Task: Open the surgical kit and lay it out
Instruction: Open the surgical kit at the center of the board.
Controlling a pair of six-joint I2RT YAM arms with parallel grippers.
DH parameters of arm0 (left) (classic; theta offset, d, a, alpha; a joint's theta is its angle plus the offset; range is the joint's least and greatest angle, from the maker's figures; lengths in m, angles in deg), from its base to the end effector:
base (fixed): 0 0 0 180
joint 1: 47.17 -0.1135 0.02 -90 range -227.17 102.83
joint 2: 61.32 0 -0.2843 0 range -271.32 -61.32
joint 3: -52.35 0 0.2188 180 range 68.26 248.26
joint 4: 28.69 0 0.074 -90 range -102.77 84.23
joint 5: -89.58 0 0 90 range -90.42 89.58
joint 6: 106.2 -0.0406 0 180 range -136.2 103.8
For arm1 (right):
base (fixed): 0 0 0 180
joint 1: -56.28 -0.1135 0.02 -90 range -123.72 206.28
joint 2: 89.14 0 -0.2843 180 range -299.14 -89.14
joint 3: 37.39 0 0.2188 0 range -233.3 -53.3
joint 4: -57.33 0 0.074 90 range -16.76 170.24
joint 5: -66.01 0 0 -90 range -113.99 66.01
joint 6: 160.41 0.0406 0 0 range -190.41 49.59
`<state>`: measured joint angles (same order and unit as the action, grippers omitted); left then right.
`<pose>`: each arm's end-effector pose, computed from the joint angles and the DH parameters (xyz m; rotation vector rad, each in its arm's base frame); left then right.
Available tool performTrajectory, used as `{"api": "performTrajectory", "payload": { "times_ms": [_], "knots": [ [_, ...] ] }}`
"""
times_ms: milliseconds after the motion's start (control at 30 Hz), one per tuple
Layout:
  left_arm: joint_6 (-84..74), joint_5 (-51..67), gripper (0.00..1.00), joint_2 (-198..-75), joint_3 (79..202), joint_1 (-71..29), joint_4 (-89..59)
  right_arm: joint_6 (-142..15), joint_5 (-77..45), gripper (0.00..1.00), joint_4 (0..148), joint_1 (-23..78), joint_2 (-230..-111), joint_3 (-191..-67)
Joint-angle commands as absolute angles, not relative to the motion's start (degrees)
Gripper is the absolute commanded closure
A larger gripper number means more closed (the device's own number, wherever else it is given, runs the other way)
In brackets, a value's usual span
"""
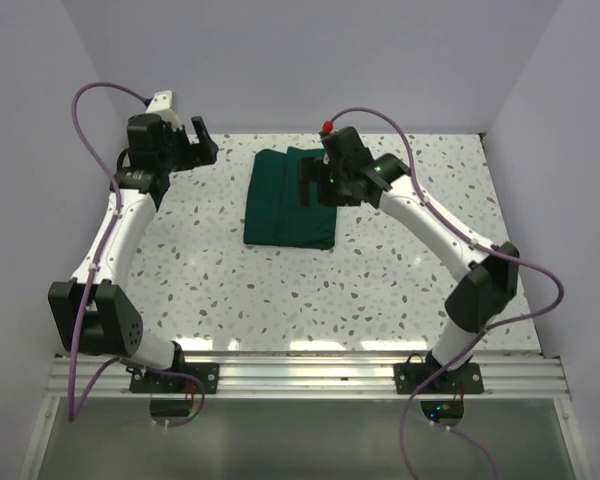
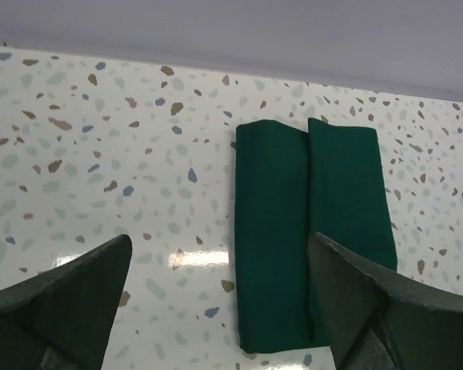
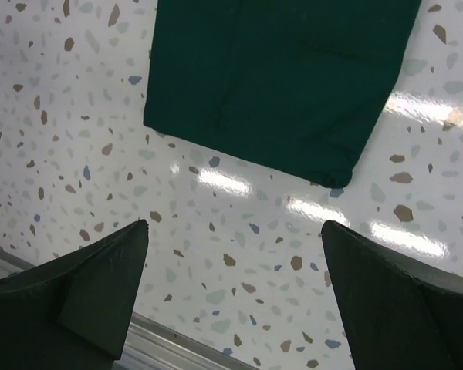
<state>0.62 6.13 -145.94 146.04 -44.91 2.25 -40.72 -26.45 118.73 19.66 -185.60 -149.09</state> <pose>0.3151 -0.0171 0.3884 -0.1734 1.9567 -0.3307 0.2759 0.2029 0.3709 -0.1261 2.4306 0.4919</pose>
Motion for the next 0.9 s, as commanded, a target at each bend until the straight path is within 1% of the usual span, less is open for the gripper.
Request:
{"api": "performTrajectory", "payload": {
  "times_ms": [0, 33, 67, 100, 133, 167, 233, 300, 400, 433, 500, 600, 633, 800, 867],
  "knots": [
    [7.3, 9.2, 0.00, -141.7, 147.7, -45.2, 10.5, -42.5, -22.8, 0.02, 126.1, 18.1, -195.8, -161.6],
    [8.5, 11.8, 0.00, -141.1, 143.7, -45.2, 8.8, -43.1, -22.9, 0.02, 127.5, 17.6, -198.0, -167.4],
    [10.0, 16.6, 0.00, -140.3, 139.0, -45.5, 0.8, -43.4, -23.1, 0.02, 128.6, 17.1, -200.1, -170.2],
    [11.3, 28.3, 0.00, -140.7, 131.8, -45.9, -3.1, -44.3, -23.5, 0.02, 131.0, 16.3, -202.8, -173.0],
    [13.2, 30.8, 0.00, -141.6, 130.2, -46.0, -5.3, -44.5, -23.7, 0.02, 132.5, 15.9, -207.4, -179.0],
    [15.9, 32.2, 0.00, -142.5, 129.1, -45.8, -6.7, -44.6, -23.9, 0.02, 134.3, 15.6, -210.5, -182.3],
    [16.8, 31.0, 0.00, -141.1, 125.7, -45.5, -8.3, -44.4, -23.9, 0.02, 138.7, 14.7, -217.5, -190.9],
    [15.1, 26.5, 0.00, -138.1, 125.2, -45.5, -7.8, -43.6, -23.9, 0.04, 140.5, 13.8, -220.9, -194.4],
    [11.8, 21.6, 0.00, -136.7, 127.3, -45.6, -0.5, -42.0, -23.8, 0.07, 139.3, 12.8, -224.5, -194.7],
    [11.1, 21.2, 0.00, -136.5, 127.6, -45.6, 0.8, -41.8, -23.9, 0.10, 139.0, 12.5, -225.1, -193.9],
    [9.8, 20.3, 0.01, -135.1, 127.5, -45.6, 3.6, -41.1, -24.8, 0.12, 139.0, 11.8, -227.0, -193.5],
    [8.8, 17.7, 0.01, -132.0, 126.9, -45.6, 5.2, -41.0, -25.7, 0.20, 139.0, 11.5, -230.1, -193.1],
    [8.3, 17.3, 0.01, -130.8, 127.1, -45.6, 5.7, -40.7, -25.9, 0.24, 139.1, 11.5, -231.1, -193.6],
    [7.4, 15.8, 0.01, -128.9, 127.1, -45.6, 9.3, -40.6, -29.2, 0.35, 139.1, 11.5, -235.2, -195.3],
    [7.3, 15.6, 0.01, -128.1, 126.2, -45.6, 9.5, -40.7, -30.4, 0.45, 139.3, 11.5, -236.5, -195.9]
  ]
}}
